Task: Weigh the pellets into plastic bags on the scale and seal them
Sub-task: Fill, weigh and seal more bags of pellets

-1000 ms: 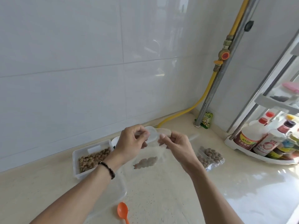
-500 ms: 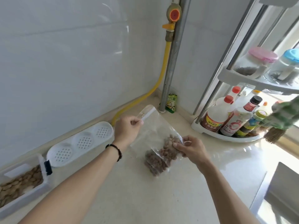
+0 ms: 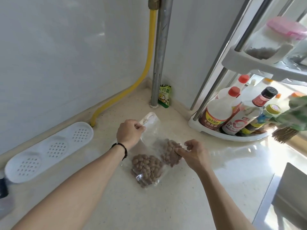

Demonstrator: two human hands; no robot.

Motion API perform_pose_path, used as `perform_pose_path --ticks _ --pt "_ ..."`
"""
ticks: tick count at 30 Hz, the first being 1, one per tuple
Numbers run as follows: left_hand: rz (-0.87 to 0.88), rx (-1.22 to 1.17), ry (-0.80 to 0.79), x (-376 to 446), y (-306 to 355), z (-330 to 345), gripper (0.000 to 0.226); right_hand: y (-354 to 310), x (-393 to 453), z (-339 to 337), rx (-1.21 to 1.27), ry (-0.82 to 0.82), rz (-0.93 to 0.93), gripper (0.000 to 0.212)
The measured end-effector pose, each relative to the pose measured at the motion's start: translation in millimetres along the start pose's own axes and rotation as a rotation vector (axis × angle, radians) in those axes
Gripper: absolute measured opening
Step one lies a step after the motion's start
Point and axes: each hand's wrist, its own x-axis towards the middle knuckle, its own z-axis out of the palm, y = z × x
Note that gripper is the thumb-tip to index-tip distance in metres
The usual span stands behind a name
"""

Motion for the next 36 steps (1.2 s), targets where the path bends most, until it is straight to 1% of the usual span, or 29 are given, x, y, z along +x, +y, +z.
perform_pose_path --ticks 1,2,3,4,6,7,10,13,17,19,21,24,26,27,30,31,33,36 --pt "0.0 0.004 0.005 -0.6 -1.1 0.0 0.041 1.4 -0.6 0.9 -0.046 0.008 -0.012 0.047" --pt "0.006 0.011 0.004 -0.9 -2.9 -0.7 0.038 2.6 -1.0 1.8 -0.083 0.018 -0.02 0.048" --pt "0.012 0.04 -0.009 -2.4 -4.5 -2.6 0.029 3.0 -1.9 2.4 -0.115 0.028 -0.028 0.048" --pt "0.023 0.078 -0.02 -4.2 -7.4 -4.8 0.027 1.3 -3.9 2.2 -0.143 0.042 -0.041 0.047" --pt "0.056 0.164 -0.029 -11.6 -17.3 -11.8 0.047 -7.7 -8.7 2.7 -0.179 0.077 -0.096 0.045" --pt "0.074 0.183 -0.016 -18.3 -23.1 -17.2 0.051 -15.7 -12.2 4.0 -0.185 0.086 -0.134 0.043" --pt "0.13 0.2 0.013 -47.0 -48.4 -37.1 0.052 -46.2 -26.0 18.7 -0.154 0.069 -0.268 0.039" --pt "0.134 0.293 0.021 -79.5 -83.5 -63.4 0.053 -77.7 -44.9 47.5 -0.139 -0.008 -0.415 0.045" --pt "0.043 0.425 0.007 -113.7 -132.6 -104.2 0.061 -108.4 -73.0 100.9 -0.155 -0.177 -0.582 0.045" --pt "-0.03 0.483 -0.019 -126.1 -153.1 -122.1 0.071 -117.8 -87.2 129.1 -0.192 -0.255 -0.645 0.047" --pt "-0.101 0.534 -0.074 -135.5 -168.5 -134.2 0.083 -125.4 -99.7 154.0 -0.262 -0.296 -0.686 0.05" --pt "-0.194 0.597 -0.158 -141.9 -186.0 -141.5 0.1 -134.3 -111.7 182.0 -0.425 -0.296 -0.676 0.058" --pt "-0.215 0.622 -0.169 -142.3 -194.8 -141.9 0.105 -137.3 -114.4 195.0 -0.505 -0.29 -0.63 0.058" --pt "-0.218 0.625 -0.168 -142.4 -197.1 -141.8 0.106 -137.5 -114.6 200.0 -0.525 -0.28 -0.619 0.055" --pt "-0.187 0.625 -0.149 -142.5 -198.8 -140.2 0.104 -135.2 -114.0 207.7 -0.529 -0.219 -0.656 0.03" --pt "-0.165 0.627 -0.136 -143.2 -198.2 -139.6 0.103 -133.7 -114.5 208.3 -0.51 -0.203 -0.664 0.029" --pt "-0.129 0.607 -0.107 -146.1 -195.1 -139.7 0.1 -132.8 -115.5 206.1 -0.431 -0.154 -0.664 0.025" --pt "-0.101 0.497 -0.031 -151.6 -188.1 -143.9 0.093 -133.8 -117.6 195.4 -0.225 -0.07 -0.674 0.007"
